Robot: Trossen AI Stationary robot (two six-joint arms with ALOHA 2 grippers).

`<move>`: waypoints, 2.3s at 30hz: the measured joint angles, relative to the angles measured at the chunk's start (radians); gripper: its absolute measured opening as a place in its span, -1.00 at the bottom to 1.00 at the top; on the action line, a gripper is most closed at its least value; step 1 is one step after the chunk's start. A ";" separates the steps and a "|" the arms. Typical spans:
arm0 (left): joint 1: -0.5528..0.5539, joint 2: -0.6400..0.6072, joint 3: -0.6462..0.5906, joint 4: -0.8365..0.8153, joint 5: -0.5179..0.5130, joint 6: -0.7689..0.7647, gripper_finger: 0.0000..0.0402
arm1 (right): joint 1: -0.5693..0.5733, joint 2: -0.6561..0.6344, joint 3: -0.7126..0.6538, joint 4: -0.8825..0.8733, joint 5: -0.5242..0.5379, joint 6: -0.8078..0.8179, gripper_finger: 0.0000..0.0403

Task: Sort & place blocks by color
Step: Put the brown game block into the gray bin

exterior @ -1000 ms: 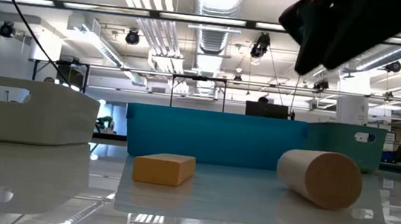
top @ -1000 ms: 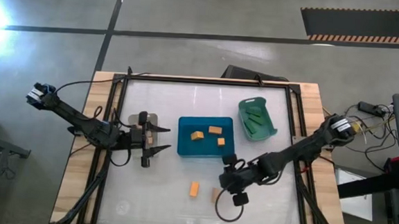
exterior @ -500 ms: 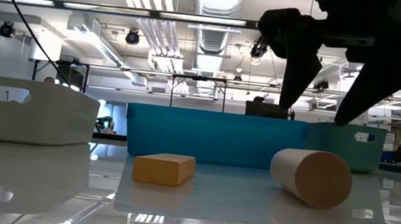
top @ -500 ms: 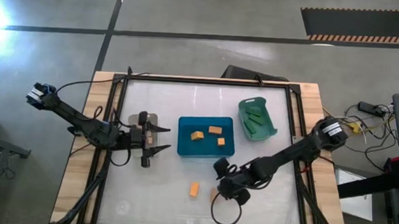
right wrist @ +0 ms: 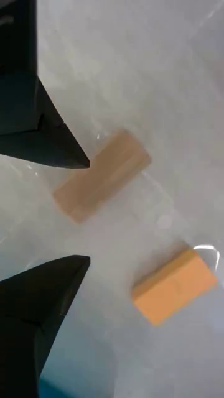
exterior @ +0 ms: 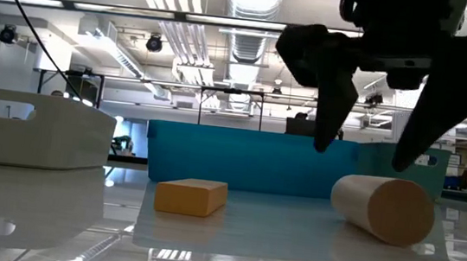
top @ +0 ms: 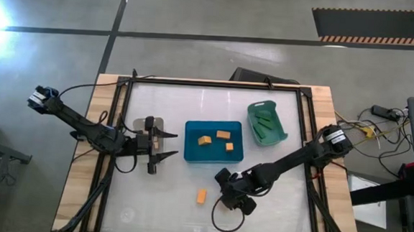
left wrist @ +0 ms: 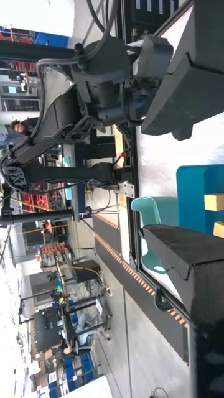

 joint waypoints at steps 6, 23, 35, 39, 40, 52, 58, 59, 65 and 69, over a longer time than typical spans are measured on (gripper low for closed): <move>0.000 0.001 0.001 0.001 0.000 0.000 0.15 | -0.002 0.053 0.001 0.014 -0.050 -0.017 0.16; 0.000 0.002 0.000 0.012 0.000 0.001 0.15 | -0.002 0.090 0.003 0.052 -0.079 -0.038 -0.33; 0.000 0.002 0.000 0.013 0.000 0.001 0.15 | -0.002 0.078 0.004 0.044 -0.078 0.002 -0.42; 0.000 0.002 -0.001 0.013 0.000 0.001 0.15 | -0.002 0.061 0.004 0.034 -0.078 0.041 -0.42; 0.000 0.001 -0.001 0.013 0.000 0.001 0.15 | -0.002 0.057 0.004 0.029 -0.077 0.045 -0.42; 0.000 0.002 -0.002 0.015 0.000 0.001 0.15 | -0.002 0.003 0.003 -0.018 -0.069 0.108 -0.42; 0.000 0.002 -0.002 0.015 0.000 0.001 0.15 | -0.002 -0.028 -0.005 -0.035 -0.060 0.134 -0.42; 0.000 0.002 -0.002 0.015 0.000 0.001 0.15 | -0.002 -0.035 -0.008 -0.033 -0.056 0.140 -0.42; 0.000 0.002 -0.002 0.015 0.000 0.001 0.15 | -0.002 -0.078 -0.040 -0.031 -0.038 0.166 -0.42; 0.000 0.002 -0.002 0.014 0.000 0.001 0.15 | -0.002 -0.123 -0.072 -0.029 -0.002 0.194 -0.42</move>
